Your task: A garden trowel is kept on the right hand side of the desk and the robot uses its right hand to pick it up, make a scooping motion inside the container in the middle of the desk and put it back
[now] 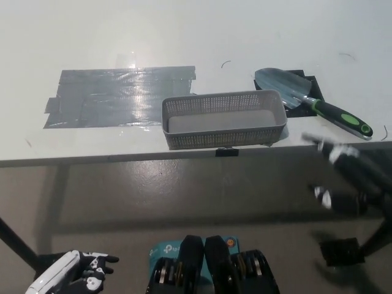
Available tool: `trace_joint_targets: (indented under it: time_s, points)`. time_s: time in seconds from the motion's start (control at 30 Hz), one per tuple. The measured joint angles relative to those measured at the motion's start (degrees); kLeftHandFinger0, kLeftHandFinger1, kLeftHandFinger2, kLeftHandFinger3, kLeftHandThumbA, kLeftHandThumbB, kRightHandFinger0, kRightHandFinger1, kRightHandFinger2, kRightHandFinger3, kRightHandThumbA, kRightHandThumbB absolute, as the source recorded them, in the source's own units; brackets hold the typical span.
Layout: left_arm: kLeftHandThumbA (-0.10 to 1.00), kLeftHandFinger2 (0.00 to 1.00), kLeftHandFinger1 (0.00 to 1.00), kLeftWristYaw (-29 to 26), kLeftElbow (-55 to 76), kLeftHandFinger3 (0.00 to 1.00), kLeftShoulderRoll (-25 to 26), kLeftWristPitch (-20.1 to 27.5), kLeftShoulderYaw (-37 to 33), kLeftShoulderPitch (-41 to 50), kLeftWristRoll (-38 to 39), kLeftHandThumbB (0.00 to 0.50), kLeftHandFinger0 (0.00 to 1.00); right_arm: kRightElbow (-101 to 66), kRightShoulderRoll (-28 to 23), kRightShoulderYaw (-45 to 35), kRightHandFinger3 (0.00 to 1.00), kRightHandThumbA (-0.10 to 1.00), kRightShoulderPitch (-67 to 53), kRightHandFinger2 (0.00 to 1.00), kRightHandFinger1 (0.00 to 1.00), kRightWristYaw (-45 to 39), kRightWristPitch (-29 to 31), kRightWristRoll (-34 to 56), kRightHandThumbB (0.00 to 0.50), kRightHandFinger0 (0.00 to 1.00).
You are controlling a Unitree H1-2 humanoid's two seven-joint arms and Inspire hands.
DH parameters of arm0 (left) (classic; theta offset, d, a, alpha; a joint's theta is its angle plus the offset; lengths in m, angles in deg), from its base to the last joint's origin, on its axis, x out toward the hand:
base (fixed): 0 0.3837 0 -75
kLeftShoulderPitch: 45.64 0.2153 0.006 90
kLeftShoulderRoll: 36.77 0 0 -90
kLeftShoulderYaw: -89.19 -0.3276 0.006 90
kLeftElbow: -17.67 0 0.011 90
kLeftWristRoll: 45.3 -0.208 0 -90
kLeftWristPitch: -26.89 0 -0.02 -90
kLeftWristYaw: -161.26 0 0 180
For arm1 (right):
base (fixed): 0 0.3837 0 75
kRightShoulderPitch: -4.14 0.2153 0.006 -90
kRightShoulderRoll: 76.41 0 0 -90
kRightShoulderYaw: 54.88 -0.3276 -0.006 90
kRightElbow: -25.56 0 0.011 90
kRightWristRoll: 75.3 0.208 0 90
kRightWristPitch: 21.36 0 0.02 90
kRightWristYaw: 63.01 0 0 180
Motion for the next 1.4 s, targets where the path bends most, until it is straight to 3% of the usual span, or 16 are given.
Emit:
trace_joint_targets:
  time_s: [0.1, 0.13, 0.2, 0.3, 0.47, 0.67, 0.9, 1.13, 1.27, 1.33, 1.4]
  points:
    - [1.00, 0.80, 0.75, 0.06, -0.01, 0.94, 0.01, -0.05, -0.05, 0.05, 0.03, 0.461, 0.77, 1.20, 2.72, -2.05, 1.00, 0.94, 3.08, 1.00, 1.00, 2.91, 0.00, -2.75, 0.405, 1.00]
    - [1.00, 0.80, 0.75, 0.10, 0.00, 0.94, 0.01, -0.07, -0.06, 0.04, 0.04, 0.462, 0.77, 1.64, 3.27, -2.33, 1.00, 0.90, 3.86, 1.00, 1.00, 3.65, 0.01, -3.51, 0.400, 1.00]
    - [1.00, 0.80, 0.75, 0.26, 0.01, 0.95, 0.09, -0.14, -0.11, 0.05, 0.10, 0.475, 0.77, 4.98, 4.87, -3.02, 1.00, 0.88, 7.12, 1.00, 1.00, 5.95, -0.01, -6.14, 0.441, 1.00]
    - [1.00, 0.79, 0.74, 0.69, 0.05, 0.94, 0.24, -0.25, -0.18, 0.04, 0.17, 0.486, 0.75, 10.87, 5.76, -3.90, 1.00, 1.00, 12.45, 1.00, 1.00, 8.60, -0.25, -9.39, 0.491, 1.00]
    - [1.00, 0.77, 0.72, 1.19, 0.38, 0.94, 0.33, -0.38, -0.22, 0.04, 0.16, 0.471, 0.74, 18.69, 6.22, -3.95, 1.00, 1.00, 18.55, 1.00, 1.00, 10.16, -1.41, -12.70, 0.500, 1.00]
    - [1.00, 0.79, 0.73, 1.32, 0.68, 0.94, 0.49, -0.47, -0.46, 0.07, 0.16, 0.446, 0.76, 32.12, 6.87, -2.48, 1.00, 0.94, 22.69, 1.00, 1.00, 10.28, -1.10, -13.53, 0.463, 1.00]
    - [1.00, 0.81, 0.75, 1.67, 1.01, 0.96, 0.96, -0.48, -0.88, 0.08, 0.11, 0.415, 0.77, 44.33, 6.71, 0.22, 1.00, 0.97, 25.47, 1.00, 1.00, 10.28, 2.09, -13.43, 0.428, 1.00]
    - [1.00, 0.81, 0.75, 2.13, 1.05, 0.96, 1.34, -0.50, -0.98, 0.01, 0.08, 0.419, 0.78, 50.34, 6.89, 2.49, 1.00, 0.87, 25.91, 1.00, 1.00, 8.31, 3.78, -12.75, 0.415, 1.00]
    - [1.00, 0.81, 0.74, 2.15, 1.06, 0.96, 1.80, -0.50, -0.98, -0.20, 0.15, 0.461, 0.77, 54.30, 6.81, 3.30, 1.00, 0.81, 26.70, 1.00, 1.00, 6.82, 4.20, -12.42, 0.398, 1.00]
    - [1.00, 0.80, 0.73, 2.15, 1.09, 0.96, 2.05, -0.50, -0.98, -0.37, 0.14, 0.451, 0.75, 56.08, 6.70, 3.36, 1.00, 0.83, 27.09, 1.00, 1.00, 6.25, 4.27, -12.12, 0.410, 1.00]
    - [1.00, 0.79, 0.73, 2.14, 1.09, 0.95, 2.13, -0.51, -0.99, -0.53, 0.12, 0.440, 0.76, 57.31, 6.60, 3.37, 1.00, 0.75, 27.25, 1.00, 1.00, 5.83, 4.37, -11.72, 0.383, 1.00]
